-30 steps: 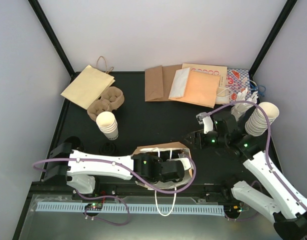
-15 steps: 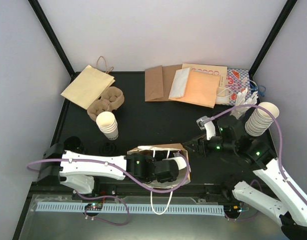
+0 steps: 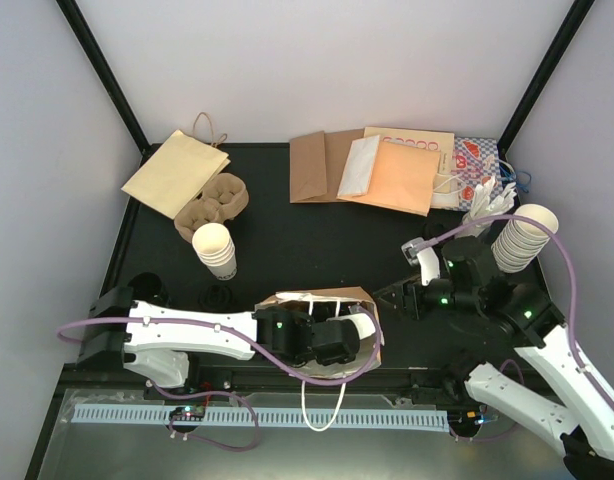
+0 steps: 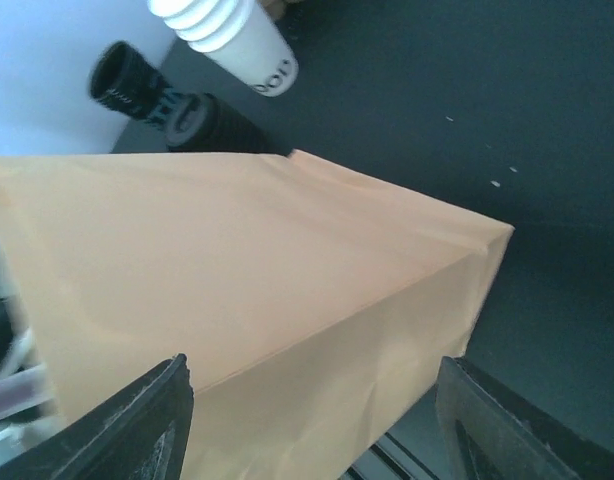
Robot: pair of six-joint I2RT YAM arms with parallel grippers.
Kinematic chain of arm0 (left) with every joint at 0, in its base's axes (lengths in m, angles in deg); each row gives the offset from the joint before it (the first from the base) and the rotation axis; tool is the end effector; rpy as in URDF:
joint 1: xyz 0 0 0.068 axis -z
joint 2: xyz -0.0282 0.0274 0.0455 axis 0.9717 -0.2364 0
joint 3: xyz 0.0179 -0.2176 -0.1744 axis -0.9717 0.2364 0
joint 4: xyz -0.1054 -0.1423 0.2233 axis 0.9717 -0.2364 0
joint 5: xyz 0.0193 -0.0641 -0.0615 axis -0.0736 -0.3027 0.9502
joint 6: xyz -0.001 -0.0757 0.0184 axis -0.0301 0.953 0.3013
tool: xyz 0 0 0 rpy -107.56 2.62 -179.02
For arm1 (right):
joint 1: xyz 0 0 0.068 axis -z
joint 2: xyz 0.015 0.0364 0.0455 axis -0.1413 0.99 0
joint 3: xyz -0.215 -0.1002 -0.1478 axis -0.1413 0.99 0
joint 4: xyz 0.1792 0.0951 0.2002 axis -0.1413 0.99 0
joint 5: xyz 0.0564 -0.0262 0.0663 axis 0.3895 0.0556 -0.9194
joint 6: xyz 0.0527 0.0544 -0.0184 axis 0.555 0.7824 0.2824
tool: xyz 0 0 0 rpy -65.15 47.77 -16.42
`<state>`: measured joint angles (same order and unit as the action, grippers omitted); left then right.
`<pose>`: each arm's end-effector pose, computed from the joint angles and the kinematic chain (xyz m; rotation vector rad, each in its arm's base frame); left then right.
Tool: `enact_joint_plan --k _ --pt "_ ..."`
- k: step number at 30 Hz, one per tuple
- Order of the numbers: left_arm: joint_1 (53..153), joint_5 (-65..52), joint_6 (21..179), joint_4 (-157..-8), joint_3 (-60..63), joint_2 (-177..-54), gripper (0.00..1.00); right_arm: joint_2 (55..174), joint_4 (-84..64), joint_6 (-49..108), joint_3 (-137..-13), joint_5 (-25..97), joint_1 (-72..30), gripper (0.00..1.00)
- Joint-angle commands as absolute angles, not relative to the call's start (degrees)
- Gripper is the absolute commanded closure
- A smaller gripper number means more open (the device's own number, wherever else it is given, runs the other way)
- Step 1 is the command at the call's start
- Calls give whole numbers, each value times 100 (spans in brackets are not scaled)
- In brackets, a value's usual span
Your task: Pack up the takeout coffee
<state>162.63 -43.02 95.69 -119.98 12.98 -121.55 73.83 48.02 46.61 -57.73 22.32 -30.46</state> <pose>0.0525 -0.3241 0.2306 1.3729 1.9650 -0.1180 0.1067 0.1168 0.3407 -0.5238 2.3723 0.9700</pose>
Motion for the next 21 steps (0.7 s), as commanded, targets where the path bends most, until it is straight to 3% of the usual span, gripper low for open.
enact_joint_plan --k 1,6,11,21 --pt "16229 -4265 9574 -11893 1282 -12248 60 7627 4815 5316 -5199 3170 -3081 31" --pt "16229 -4238 9604 -11907 1323 -12285 60 7620 4375 6148 -4650 4919 -3072 36" --pt "16229 -4209 9642 -11891 1399 -12263 60 7924 3966 6240 -4183 4800 -3056 47" --pt "16229 -4185 9633 -11902 1367 -12251 60 8001 2614 6827 -2729 3341 -3050 98"
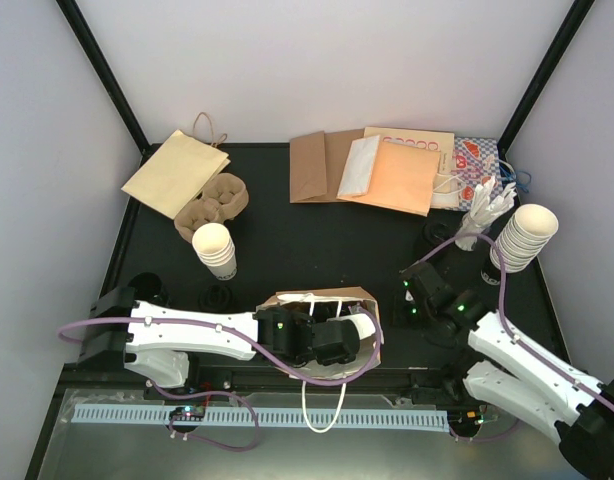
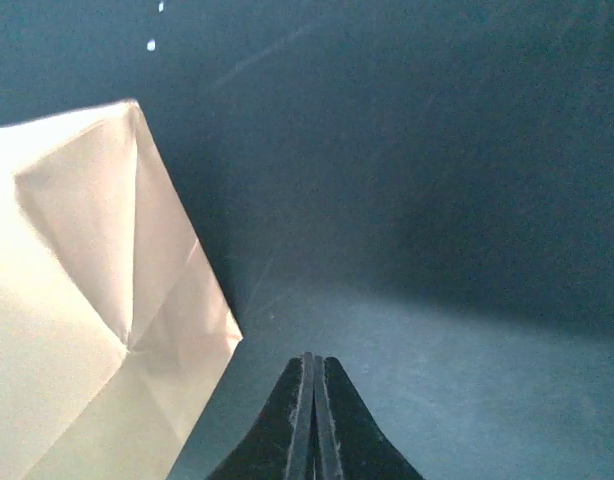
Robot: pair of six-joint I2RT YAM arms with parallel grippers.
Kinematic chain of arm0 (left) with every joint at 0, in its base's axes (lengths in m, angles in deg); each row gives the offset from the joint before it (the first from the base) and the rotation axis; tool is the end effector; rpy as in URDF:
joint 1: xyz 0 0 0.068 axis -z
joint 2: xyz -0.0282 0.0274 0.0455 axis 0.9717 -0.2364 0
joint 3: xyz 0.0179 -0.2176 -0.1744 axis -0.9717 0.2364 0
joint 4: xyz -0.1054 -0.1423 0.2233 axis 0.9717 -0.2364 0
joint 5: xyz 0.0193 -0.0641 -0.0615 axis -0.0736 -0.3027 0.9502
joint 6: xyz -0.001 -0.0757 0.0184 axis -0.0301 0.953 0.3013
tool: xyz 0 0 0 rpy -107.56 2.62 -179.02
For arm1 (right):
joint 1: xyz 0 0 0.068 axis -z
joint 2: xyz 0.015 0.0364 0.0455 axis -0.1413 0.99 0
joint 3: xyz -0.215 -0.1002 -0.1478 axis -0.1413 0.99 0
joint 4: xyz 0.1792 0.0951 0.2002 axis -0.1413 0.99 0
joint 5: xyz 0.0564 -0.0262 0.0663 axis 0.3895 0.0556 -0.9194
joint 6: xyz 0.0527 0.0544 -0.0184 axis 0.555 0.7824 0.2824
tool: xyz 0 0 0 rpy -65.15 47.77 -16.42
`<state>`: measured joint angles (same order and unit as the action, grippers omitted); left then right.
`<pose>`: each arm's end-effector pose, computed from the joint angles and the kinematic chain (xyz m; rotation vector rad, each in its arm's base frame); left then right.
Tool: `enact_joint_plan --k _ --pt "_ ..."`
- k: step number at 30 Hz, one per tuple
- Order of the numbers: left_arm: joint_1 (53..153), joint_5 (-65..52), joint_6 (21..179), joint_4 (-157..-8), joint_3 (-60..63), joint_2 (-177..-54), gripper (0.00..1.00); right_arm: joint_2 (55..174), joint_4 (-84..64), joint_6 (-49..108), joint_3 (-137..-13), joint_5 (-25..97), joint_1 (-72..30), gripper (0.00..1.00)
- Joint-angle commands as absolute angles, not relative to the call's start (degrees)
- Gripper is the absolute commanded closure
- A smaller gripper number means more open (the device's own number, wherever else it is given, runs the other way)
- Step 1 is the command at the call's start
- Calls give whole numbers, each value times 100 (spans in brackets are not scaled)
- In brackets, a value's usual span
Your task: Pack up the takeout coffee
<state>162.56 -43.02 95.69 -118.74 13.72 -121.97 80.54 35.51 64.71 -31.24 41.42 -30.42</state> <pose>0.0530 -0.3253 0.2255 1.3707 1.9653 -0.1187 0.1387 0.1146 0.1753 0.0624 2.7497 0.4978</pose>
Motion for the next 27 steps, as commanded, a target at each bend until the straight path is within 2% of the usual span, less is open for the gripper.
enact_joint_plan --k 1,9,15,27 --pt "16229 -4202 9625 -11903 1370 -12263 60 8072 2419 6866 -2593 3093 -3051 99" --pt "16229 -4218 9655 -11905 1353 -12307 60 8682 1494 6899 -1867 1854 -3095 99" --pt "16220 -4232 9676 -11913 1370 -12265 60 8818 1939 6992 -1891 2021 -3537 99" --pt "16220 -4212 9742 -11982 1419 -12208 60 8272 997 8234 -1343 1580 -4153 99"
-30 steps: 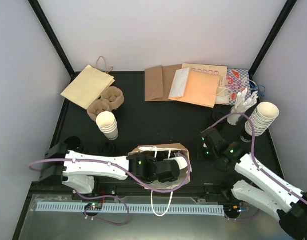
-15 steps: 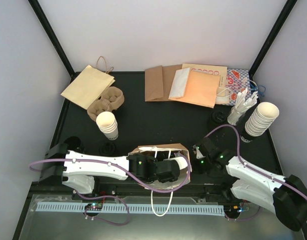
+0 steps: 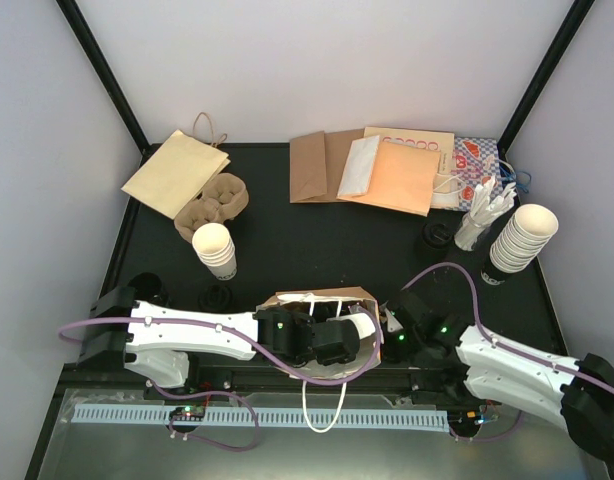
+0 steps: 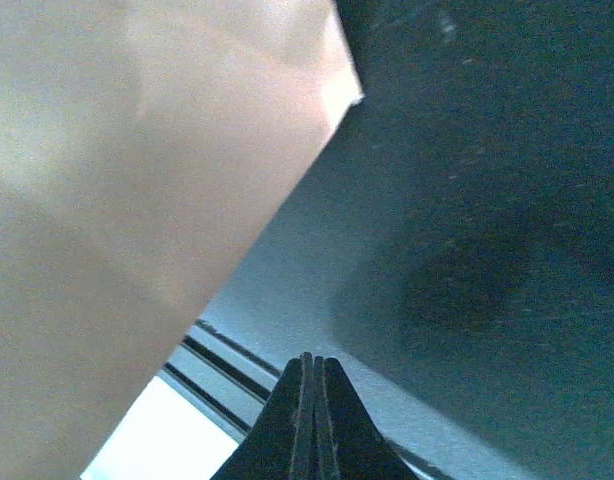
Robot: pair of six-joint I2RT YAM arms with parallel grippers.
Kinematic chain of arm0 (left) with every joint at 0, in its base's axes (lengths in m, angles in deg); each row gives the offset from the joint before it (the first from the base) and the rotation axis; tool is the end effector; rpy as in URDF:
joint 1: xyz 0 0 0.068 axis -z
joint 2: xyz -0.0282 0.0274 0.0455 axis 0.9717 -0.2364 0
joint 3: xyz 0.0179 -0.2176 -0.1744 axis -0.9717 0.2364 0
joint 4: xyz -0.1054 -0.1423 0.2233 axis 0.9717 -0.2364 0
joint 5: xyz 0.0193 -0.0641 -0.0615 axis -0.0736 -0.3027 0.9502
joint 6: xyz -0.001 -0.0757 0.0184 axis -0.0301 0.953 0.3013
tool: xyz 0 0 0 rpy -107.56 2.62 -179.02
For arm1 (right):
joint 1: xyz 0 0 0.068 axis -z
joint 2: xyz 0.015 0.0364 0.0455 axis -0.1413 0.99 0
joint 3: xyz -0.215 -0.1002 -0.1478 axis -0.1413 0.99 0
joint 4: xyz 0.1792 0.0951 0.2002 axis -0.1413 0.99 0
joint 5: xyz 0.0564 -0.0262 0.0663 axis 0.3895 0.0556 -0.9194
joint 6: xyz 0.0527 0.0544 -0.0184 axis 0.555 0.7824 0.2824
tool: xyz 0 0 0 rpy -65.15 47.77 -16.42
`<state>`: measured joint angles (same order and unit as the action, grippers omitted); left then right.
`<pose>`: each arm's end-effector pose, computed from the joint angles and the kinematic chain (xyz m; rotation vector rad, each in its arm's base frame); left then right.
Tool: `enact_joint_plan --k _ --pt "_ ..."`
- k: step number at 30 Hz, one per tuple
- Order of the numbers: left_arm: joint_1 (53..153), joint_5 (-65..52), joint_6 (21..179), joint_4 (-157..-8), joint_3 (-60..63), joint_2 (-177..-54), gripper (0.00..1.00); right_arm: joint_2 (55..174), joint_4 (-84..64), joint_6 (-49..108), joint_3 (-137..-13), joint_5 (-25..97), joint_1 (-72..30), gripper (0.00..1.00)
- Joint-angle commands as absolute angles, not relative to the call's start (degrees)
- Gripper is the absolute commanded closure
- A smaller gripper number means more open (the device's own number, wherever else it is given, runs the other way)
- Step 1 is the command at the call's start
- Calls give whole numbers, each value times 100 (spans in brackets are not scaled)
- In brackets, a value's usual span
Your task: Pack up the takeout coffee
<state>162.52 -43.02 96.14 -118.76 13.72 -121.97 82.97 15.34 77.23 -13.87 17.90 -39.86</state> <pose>0.0532 -0.3252 0.2255 1.3627 1.9714 -0.1217 0.0885 0.1422 0.0965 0.0119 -2.9328 -1.0115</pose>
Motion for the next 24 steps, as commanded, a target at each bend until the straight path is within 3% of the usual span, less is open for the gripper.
enact_joint_plan --k 1,8,24 --pt "16220 -4224 9761 -11977 1423 -12204 60 8255 814 8306 -1291 1571 -4161 99" --pt "16220 -4227 9783 -11936 1467 -12214 60 8297 -911 9343 -634 1866 -4142 99" --pt "15402 -4100 9199 -11300 1812 -12242 60 10918 -1923 8048 -1626 1727 -2935 99"
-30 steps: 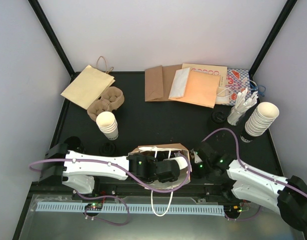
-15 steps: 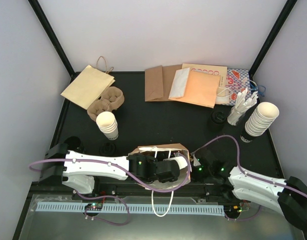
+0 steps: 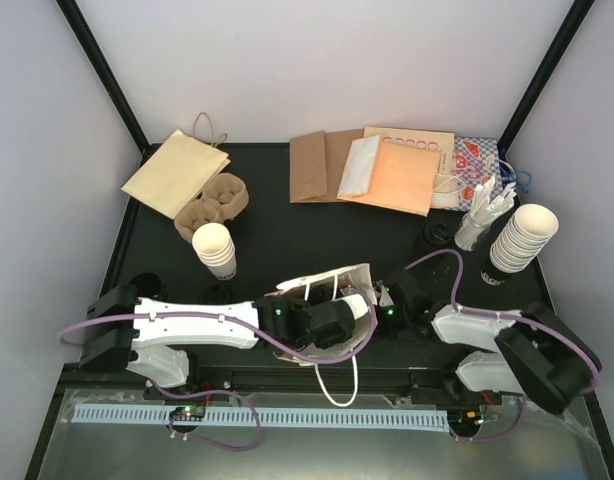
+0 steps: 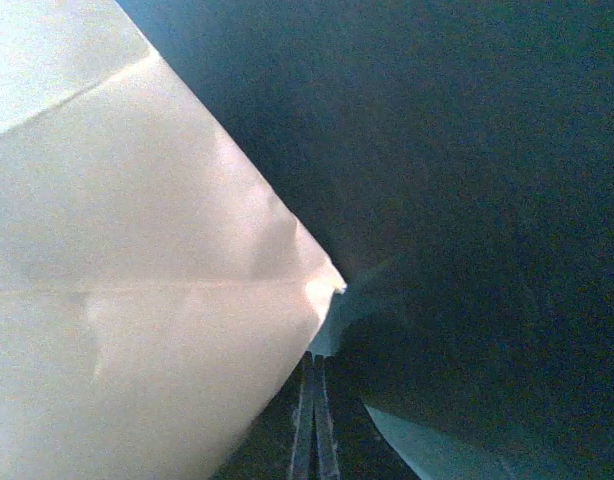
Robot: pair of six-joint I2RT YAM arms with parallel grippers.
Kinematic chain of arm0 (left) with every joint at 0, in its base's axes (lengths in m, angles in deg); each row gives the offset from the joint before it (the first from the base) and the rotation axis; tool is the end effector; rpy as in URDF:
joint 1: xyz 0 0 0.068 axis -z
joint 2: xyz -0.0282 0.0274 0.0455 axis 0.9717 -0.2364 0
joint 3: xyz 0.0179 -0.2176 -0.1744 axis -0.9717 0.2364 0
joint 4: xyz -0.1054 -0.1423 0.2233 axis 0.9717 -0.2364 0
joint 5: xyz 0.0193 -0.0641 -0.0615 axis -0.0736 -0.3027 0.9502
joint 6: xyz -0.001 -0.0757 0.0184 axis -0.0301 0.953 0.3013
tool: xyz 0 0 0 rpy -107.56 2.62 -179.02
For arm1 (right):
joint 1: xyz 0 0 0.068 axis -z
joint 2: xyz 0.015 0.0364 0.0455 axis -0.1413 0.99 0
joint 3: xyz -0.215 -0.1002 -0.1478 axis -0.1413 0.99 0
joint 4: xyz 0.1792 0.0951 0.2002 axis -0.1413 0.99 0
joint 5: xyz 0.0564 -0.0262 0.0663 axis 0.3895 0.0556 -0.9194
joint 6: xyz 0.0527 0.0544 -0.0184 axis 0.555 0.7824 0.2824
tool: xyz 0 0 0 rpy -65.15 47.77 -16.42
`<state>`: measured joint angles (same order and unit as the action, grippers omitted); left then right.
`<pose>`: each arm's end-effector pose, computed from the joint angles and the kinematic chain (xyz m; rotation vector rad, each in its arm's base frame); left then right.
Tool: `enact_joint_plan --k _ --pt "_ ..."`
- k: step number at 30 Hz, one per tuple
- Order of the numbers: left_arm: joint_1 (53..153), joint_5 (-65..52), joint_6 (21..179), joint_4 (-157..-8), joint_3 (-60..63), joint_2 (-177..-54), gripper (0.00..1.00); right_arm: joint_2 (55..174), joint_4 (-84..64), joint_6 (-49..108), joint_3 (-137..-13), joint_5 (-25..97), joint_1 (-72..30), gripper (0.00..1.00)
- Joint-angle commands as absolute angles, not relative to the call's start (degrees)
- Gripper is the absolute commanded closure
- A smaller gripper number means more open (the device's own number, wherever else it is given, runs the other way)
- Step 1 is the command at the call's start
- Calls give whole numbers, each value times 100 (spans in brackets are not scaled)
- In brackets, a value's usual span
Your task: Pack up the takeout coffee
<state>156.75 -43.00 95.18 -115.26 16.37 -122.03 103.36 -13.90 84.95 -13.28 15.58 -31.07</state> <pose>0.0855 -0.3176 0.2137 1.2687 2.0192 -0.0791 0.1413 0.1563 0.0715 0.3287 2.8529 1.2015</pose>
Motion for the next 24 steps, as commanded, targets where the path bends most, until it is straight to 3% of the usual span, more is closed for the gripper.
enact_joint_plan --k 1,8,24 --pt "15328 -4092 9148 -11250 1830 -12251 60 11146 -1993 7985 -1733 1747 -2901 99" --pt "15044 -4061 9009 -11017 1787 -12360 60 11826 -2119 7628 -2215 2117 -2831 99" --pt "15460 -4526 9269 -11227 1774 -12614 61 9526 917 6219 -2375 3738 -2656 98"
